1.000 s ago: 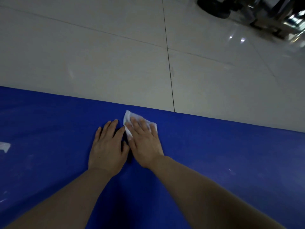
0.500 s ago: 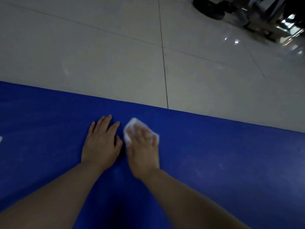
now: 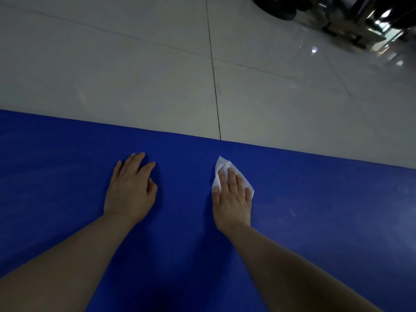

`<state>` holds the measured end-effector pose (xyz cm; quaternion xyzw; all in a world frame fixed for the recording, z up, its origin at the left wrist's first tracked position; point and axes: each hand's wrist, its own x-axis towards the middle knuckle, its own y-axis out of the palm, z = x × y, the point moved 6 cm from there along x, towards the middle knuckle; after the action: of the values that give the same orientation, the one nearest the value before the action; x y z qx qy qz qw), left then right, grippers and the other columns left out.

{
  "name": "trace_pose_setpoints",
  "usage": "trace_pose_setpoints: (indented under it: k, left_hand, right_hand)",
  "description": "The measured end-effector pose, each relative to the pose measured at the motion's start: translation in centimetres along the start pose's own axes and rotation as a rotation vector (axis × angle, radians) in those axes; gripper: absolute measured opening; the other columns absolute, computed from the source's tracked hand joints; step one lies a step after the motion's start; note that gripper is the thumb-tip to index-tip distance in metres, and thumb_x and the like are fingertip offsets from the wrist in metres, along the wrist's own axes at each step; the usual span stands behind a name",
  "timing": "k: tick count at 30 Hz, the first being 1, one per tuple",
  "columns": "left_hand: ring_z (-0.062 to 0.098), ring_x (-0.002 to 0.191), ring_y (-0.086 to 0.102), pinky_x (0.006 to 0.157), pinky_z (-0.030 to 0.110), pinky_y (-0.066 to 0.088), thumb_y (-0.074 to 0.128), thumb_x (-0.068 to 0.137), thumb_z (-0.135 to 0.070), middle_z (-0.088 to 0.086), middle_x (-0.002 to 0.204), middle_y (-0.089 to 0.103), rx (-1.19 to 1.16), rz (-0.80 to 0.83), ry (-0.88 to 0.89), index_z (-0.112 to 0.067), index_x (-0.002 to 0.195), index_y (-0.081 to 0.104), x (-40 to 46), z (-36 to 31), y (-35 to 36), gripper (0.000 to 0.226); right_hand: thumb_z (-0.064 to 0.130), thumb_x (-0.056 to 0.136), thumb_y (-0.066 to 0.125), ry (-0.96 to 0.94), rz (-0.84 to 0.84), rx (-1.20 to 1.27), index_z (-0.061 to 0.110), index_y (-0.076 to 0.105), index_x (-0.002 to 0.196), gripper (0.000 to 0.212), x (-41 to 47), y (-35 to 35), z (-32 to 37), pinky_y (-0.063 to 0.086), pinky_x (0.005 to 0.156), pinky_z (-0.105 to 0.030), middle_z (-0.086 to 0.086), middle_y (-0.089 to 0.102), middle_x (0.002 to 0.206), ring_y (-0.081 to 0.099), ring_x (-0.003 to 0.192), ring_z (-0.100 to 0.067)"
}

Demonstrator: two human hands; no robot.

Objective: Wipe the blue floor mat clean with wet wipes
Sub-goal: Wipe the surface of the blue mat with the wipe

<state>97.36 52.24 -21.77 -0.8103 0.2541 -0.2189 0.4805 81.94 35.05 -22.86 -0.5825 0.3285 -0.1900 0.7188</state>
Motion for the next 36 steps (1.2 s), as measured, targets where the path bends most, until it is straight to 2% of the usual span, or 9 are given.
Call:
trace_pose_setpoints:
  k: [3,6,18,21,24,26,28,32,36]
  left_hand:
    - [0.034,0.132,0.043,0.112,0.055,0.023,0.066,0.077,0.004,0.018,0.136,0.051,-0.032,-0.036,0.052,-0.004,0.112,0.068,-1.8,-0.6,-0.7,0.036]
    - [0.035,0.133,0.042,0.109,0.061,0.025,0.07,0.073,0.0,0.019,0.138,0.049,0.07,-0.023,0.088,-0.006,0.116,0.067,-4.9,-0.4,-1.4,0.044]
    - [0.03,0.133,0.043,0.112,0.055,0.024,0.07,0.076,-0.013,0.014,0.142,0.047,0.149,0.06,0.125,-0.009,0.127,0.06,-7.0,0.9,-1.3,0.052]
    - [0.028,0.133,0.043,0.115,0.051,0.02,0.059,0.082,-0.016,0.014,0.141,0.049,0.145,0.029,0.136,-0.009,0.124,0.061,-7.1,1.1,-1.3,0.043]
    - [0.028,0.131,0.044,0.114,0.046,0.014,0.036,0.086,-0.025,0.015,0.139,0.051,0.137,0.049,0.139,-0.008,0.122,0.062,-7.0,1.2,-1.3,0.048]
    - [0.028,0.134,0.042,0.116,0.048,0.015,0.047,0.087,-0.02,0.013,0.142,0.047,0.124,0.054,0.128,-0.009,0.125,0.061,-7.1,1.1,-1.3,0.042]
    - [0.028,0.135,0.04,0.115,0.052,0.018,0.061,0.082,-0.012,0.013,0.144,0.046,0.115,0.059,0.12,-0.009,0.127,0.06,-7.1,1.0,-1.3,0.045]
    - [0.029,0.135,0.041,0.114,0.052,0.019,0.062,0.08,-0.01,0.014,0.143,0.046,0.112,0.06,0.108,-0.008,0.127,0.059,-7.1,1.0,-1.3,0.047]
    - [0.03,0.136,0.039,0.115,0.051,0.019,0.062,0.082,-0.009,0.014,0.145,0.044,0.094,0.079,0.107,-0.007,0.128,0.058,-7.0,1.0,-1.3,0.046]
  right_hand:
    - [0.045,0.097,-0.003,-0.002,-0.017,-0.003,0.034,-0.024,0.141,0.051,0.0,-0.1,0.0,-0.012,0.117,-0.039,0.007,-0.022,0.157,-0.021,0.144,-0.013]
    - [0.042,0.101,0.005,0.006,-0.021,-0.012,0.031,-0.015,0.149,0.053,0.1,0.0,-0.1,-0.01,0.117,-0.04,0.006,-0.018,0.159,-0.018,0.145,-0.014]
    - [0.041,0.101,0.006,0.138,0.0,0.006,0.028,-0.01,0.152,0.055,-0.9,0.0,3.4,-0.002,0.117,-0.049,0.0,-0.014,0.16,-0.011,0.147,-0.022]
    - [0.047,0.083,-0.013,-0.208,-0.015,0.01,0.03,-0.008,0.151,0.07,-3.7,1.3,10.0,-0.006,0.115,-0.048,0.003,-0.014,0.16,-0.013,0.146,-0.021]
    - [0.046,0.089,-0.006,-0.452,0.027,0.031,0.031,0.001,0.152,0.066,-5.6,2.2,11.9,-0.012,0.115,-0.042,0.006,-0.007,0.16,-0.014,0.146,-0.015]
    - [0.042,0.089,-0.008,-0.376,-0.005,-0.001,0.031,-0.007,0.151,0.062,-5.3,1.7,9.2,-0.015,0.114,-0.037,0.007,-0.01,0.16,-0.02,0.142,-0.01]
    - [0.037,0.097,-0.004,-0.128,-0.041,-0.03,0.031,-0.014,0.149,0.053,-4.5,1.1,4.3,-0.014,0.114,-0.036,0.006,-0.014,0.159,-0.022,0.141,-0.008]
    - [0.037,0.103,0.011,0.317,-0.011,0.104,0.031,-0.01,0.151,0.052,-5.2,-0.3,-3.0,-0.006,0.118,-0.042,0.003,-0.014,0.16,-0.011,0.146,-0.015]
    - [0.038,0.102,0.009,0.317,-0.023,0.123,0.03,-0.009,0.151,0.053,-5.5,0.4,-0.3,-0.007,0.117,-0.047,0.0,-0.013,0.16,-0.01,0.147,-0.02]
